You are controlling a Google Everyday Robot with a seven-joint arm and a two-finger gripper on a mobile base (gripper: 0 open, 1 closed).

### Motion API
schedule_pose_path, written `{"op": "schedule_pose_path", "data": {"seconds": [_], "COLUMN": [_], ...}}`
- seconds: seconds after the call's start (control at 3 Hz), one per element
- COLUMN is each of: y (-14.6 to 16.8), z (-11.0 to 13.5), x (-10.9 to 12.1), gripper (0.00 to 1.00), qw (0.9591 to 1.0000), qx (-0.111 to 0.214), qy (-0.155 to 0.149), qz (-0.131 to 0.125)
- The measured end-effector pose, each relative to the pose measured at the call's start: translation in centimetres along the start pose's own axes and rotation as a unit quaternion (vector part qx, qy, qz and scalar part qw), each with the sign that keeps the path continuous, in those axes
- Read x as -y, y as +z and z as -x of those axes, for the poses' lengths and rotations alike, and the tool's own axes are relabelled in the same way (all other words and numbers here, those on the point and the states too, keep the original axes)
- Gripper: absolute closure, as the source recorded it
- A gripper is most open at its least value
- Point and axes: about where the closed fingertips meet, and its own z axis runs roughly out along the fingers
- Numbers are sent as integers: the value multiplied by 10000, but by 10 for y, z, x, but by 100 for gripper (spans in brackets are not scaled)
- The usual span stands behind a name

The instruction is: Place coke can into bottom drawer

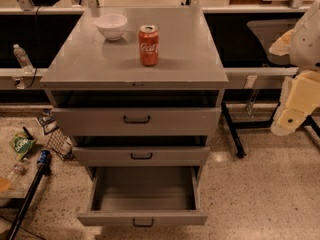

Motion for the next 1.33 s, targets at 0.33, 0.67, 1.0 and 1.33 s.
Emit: {"op": "schedule_pose_path", "data": {"seconds": [0.33, 0.67, 1.0, 1.33], "y": [1, 7, 26, 21], "z": [2, 26, 70, 118], "x": [3, 36, 104, 151], "gripper": [0, 0, 0, 0], "qw": [10000, 9957, 9630, 9227], "qx": [59, 830, 2551, 3652], "qy": [18, 252, 552, 934], "qz": [-26, -328, -667, -808]}}
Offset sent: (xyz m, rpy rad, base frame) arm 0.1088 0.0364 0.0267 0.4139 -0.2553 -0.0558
